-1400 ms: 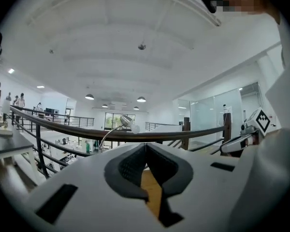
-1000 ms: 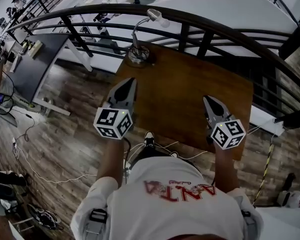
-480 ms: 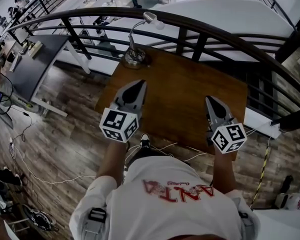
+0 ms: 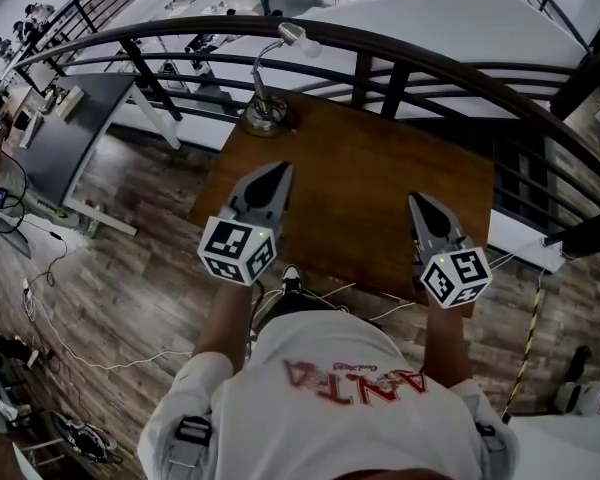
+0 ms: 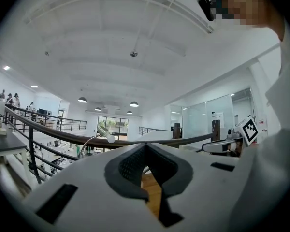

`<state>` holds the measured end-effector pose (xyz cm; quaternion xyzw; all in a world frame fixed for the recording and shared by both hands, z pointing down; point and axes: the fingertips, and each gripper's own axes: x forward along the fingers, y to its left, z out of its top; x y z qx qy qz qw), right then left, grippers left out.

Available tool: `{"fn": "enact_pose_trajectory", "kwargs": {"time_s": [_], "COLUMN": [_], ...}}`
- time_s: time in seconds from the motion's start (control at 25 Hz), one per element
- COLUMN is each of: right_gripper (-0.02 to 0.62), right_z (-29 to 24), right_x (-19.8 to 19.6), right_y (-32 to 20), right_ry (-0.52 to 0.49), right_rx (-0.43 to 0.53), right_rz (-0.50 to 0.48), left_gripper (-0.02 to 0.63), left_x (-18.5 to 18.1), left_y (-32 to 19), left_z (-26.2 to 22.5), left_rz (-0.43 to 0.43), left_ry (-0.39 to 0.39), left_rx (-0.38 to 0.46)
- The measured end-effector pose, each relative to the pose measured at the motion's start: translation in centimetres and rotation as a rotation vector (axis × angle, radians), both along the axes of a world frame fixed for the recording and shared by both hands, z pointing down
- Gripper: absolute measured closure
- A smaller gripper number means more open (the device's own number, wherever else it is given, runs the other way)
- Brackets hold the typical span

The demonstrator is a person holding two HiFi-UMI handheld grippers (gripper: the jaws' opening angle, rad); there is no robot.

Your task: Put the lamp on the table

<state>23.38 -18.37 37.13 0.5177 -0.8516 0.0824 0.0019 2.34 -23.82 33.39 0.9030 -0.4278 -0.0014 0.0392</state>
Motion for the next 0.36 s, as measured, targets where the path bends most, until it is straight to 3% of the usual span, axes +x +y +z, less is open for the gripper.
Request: {"fn": "enact_pose_trajectory", "kwargs": {"time_s": [0.2,0.36], "right_gripper": [0.594,0.594], "right_z": [0.7,0.9], "right_x": [0.1,0.3], "right_y": [1.6,2.6], "right_ry": [-0.010,-0.010], "right_rx": [0.018,0.025], "right_rz": [-0.005,-0.010], "left_gripper": [0.597,0.597], "left_x": [0.6,1.3], "left_y": [1.7,2.7], "left_z": [0.5,0.3], "left_rz": [0.012,0.012], "left_ry": [0.005,-0.034], "left_rx": [0.023,0.070]}}
